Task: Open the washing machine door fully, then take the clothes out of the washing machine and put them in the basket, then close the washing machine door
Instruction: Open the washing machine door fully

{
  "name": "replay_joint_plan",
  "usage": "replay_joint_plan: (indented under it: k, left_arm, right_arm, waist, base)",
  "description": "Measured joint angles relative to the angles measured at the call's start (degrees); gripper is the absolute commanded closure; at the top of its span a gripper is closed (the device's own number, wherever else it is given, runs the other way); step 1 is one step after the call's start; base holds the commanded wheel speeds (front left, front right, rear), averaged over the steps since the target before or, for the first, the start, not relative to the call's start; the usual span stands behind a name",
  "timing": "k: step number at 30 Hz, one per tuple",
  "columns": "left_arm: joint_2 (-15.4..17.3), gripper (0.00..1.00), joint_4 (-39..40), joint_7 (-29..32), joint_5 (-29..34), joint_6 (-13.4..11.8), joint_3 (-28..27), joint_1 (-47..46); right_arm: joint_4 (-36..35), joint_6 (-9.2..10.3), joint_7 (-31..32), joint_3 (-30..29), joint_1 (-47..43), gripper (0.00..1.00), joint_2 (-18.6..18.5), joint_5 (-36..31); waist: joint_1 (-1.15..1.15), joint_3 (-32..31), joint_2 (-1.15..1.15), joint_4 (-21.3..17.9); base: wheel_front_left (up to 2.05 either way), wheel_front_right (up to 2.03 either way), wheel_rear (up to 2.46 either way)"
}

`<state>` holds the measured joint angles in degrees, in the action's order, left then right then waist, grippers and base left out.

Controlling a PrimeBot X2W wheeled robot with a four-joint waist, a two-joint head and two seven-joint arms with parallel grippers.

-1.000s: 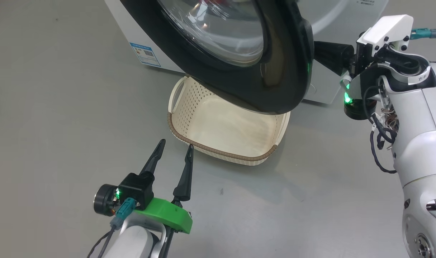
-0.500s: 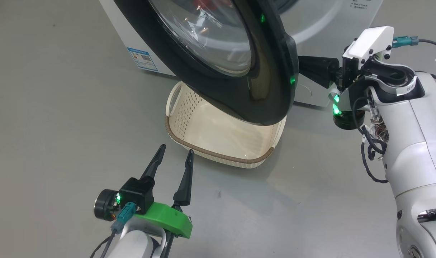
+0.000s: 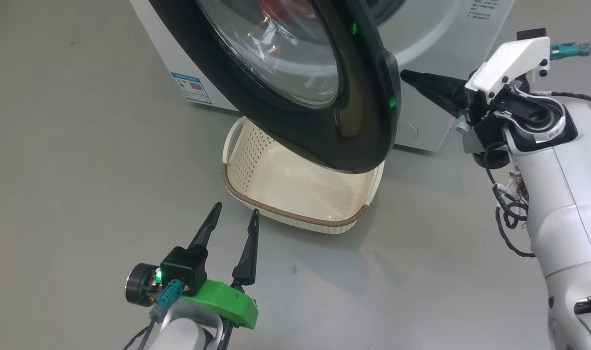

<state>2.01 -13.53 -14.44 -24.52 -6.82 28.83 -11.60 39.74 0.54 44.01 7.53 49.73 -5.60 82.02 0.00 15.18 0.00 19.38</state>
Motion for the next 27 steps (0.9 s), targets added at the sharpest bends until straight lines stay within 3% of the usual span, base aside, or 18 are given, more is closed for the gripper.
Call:
replay_joint_plan:
  k: [5, 7, 11, 17, 23, 27]
  left_arm:
    - [0.0, 0.0, -0.3, 0.0, 0.7, 0.0, -1.0, 0.6]
    - [0.1, 0.0, -0.2, 0.0, 0.9, 0.0, -1.1, 0.8]
    - [0.1, 0.0, -0.1, 0.0, 0.9, 0.0, -2.8, 1.1]
    - [0.1, 0.0, -0.1, 0.0, 1.0, 0.0, -5.3, 2.2]
    - [0.1, 0.0, -0.2, 0.0, 1.6, 0.0, -6.9, 3.8]
    - [0.1, 0.0, -0.2, 0.0, 1.9, 0.0, -8.1, 4.7]
  right_arm:
    - [-3.8, -6.99, -6.9, 5.3, -1.8, 1.0, -5.5, -11.1]
    - [-5.9, -8.17, -10.6, 7.5, -2.4, 1.0, -7.8, -16.4]
    - [-10.5, -8.05, -18.4, 10.9, -4.5, 1.0, -12.0, -25.9]
    - [-15.8, -8.02, -28.4, 15.5, -10.7, 1.0, -14.2, -35.6]
    - [-20.1, -7.88, -39.9, 15.7, -18.7, 1.0, -15.9, -42.4]
    - [-22.3, -4.9, -45.5, 15.1, -23.4, 1.0, -16.0, -44.8]
  waist:
    - [0.0, -1.0, 0.0, -0.6]
    - [0.0, -1.4, 0.0, -0.9]
    - [0.0, -2.3, 0.0, -1.6]
    - [0.0, -3.8, 0.0, -3.3]
    - [0.0, -5.7, 0.0, -5.7]
    - [0.0, -6.6, 0.0, -7.0]
  base:
    - [0.0, 0.0, 0.0]
    - [0.0, 0.0, 0.0]
    - [0.0, 0.0, 0.0]
    - [0.0, 0.0, 0.0]
    - [0.0, 0.0, 0.0]
    - [0.0, 0.0, 0.0]
